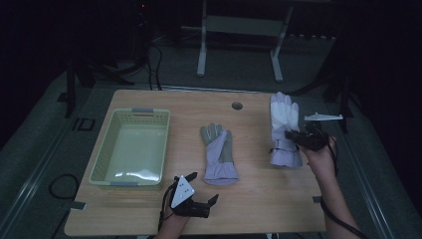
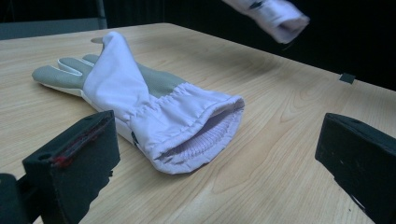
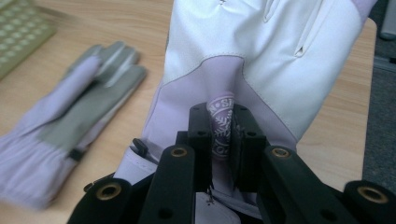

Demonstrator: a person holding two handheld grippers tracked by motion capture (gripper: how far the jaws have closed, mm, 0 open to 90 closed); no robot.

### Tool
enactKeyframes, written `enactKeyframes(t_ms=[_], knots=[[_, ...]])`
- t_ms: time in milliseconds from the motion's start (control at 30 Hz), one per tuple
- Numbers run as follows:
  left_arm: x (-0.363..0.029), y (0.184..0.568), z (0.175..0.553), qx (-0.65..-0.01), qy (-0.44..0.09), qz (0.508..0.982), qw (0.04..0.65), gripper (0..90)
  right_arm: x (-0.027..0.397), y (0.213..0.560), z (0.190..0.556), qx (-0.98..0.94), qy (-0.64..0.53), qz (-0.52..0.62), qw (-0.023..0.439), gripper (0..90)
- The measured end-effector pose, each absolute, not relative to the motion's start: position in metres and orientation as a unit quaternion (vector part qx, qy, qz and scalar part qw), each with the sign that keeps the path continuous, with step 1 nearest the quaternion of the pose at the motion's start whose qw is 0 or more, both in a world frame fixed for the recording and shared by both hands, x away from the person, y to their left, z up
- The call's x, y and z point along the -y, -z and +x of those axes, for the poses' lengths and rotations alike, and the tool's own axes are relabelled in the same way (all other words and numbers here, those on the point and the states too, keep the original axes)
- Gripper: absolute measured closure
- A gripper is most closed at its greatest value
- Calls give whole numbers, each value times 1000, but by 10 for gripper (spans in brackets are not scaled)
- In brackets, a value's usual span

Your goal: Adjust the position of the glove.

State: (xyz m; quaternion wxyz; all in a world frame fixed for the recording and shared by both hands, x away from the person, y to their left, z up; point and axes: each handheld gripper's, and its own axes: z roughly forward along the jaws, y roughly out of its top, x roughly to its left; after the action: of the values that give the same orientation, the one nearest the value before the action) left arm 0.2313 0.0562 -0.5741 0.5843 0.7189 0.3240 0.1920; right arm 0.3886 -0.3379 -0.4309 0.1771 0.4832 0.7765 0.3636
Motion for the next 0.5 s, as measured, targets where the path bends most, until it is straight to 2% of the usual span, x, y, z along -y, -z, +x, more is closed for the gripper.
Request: enactKeyframes(t_ms=[233, 500], knots=[[-56, 574, 231, -322, -194, 720, 584, 0, 333, 417, 348, -779, -375, 466, 185, 804], [-56, 574, 231, -320, -195, 721, 582, 0, 332, 436, 328, -786, -369, 468, 163, 802]])
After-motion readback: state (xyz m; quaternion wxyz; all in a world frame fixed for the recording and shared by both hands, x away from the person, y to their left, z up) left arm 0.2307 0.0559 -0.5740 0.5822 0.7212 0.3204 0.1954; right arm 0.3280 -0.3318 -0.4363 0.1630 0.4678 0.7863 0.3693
